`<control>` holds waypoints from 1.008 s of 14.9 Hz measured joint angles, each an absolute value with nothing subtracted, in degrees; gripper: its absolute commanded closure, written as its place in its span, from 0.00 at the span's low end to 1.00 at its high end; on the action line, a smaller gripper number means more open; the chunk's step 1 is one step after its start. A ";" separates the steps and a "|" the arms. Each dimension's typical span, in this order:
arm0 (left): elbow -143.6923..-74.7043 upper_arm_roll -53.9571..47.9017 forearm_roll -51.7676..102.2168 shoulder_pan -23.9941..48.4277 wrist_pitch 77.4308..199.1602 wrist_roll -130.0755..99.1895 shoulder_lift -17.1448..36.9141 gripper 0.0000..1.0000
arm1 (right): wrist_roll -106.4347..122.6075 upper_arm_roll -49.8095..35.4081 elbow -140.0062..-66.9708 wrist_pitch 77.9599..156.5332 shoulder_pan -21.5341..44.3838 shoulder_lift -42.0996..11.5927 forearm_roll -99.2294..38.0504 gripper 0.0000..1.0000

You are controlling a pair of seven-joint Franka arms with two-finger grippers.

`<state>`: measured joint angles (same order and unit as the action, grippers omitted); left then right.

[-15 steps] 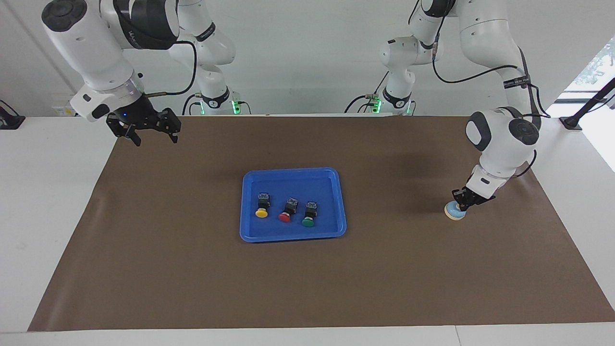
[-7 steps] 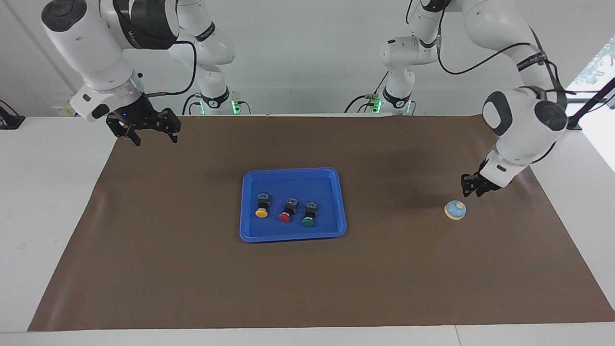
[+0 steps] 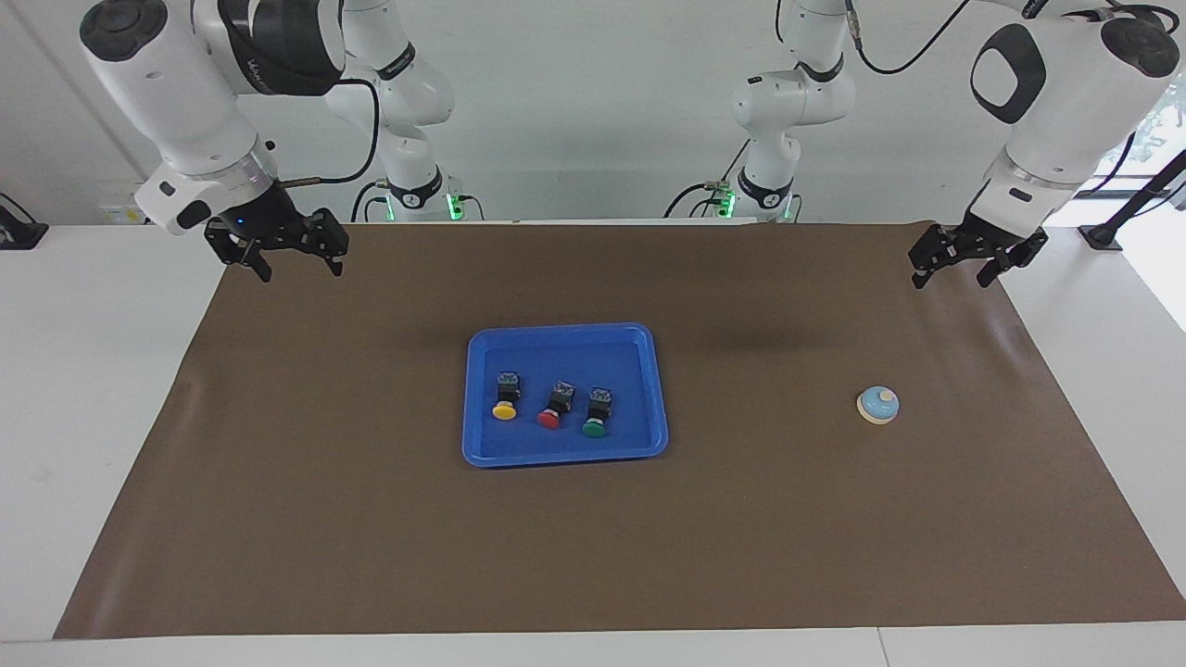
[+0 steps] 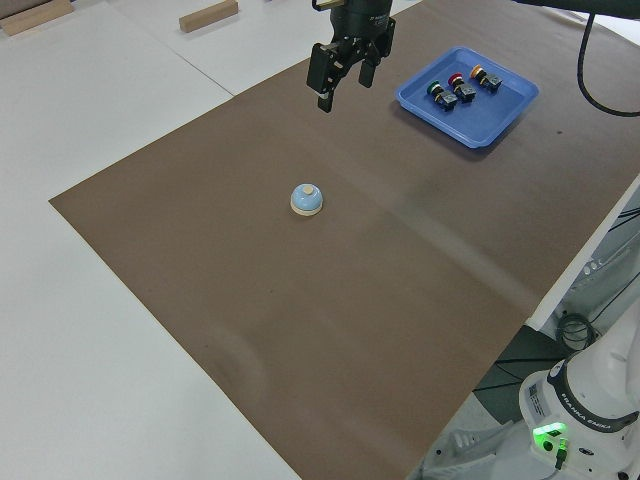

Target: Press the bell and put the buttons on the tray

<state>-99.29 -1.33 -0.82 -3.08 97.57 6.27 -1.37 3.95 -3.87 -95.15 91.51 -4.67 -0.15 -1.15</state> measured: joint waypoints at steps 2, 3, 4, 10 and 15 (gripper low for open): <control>-99.61 -1.25 -0.82 -3.08 96.60 6.21 -1.17 0.00 | 3.95 -3.87 -95.15 91.51 -4.67 -0.15 -1.15 0.00; -99.70 -1.15 -0.82 -3.09 96.13 6.18 -1.13 0.00 | 3.95 -3.87 -95.15 91.51 -4.67 -0.15 -1.15 0.00; -99.72 -1.05 -0.82 -3.11 95.64 6.17 -1.13 0.00 | 3.95 -3.87 -95.15 91.51 -4.67 -0.15 -1.15 0.00; -98.34 -1.82 -0.79 -1.53 92.64 3.06 -1.01 0.00 | 3.95 -3.87 -95.15 91.51 -4.67 -0.15 -1.15 0.00; -96.20 -1.80 -0.80 -1.53 89.96 2.96 -1.01 0.00 | 3.95 -3.87 -95.15 91.51 -4.67 -0.15 -1.15 0.00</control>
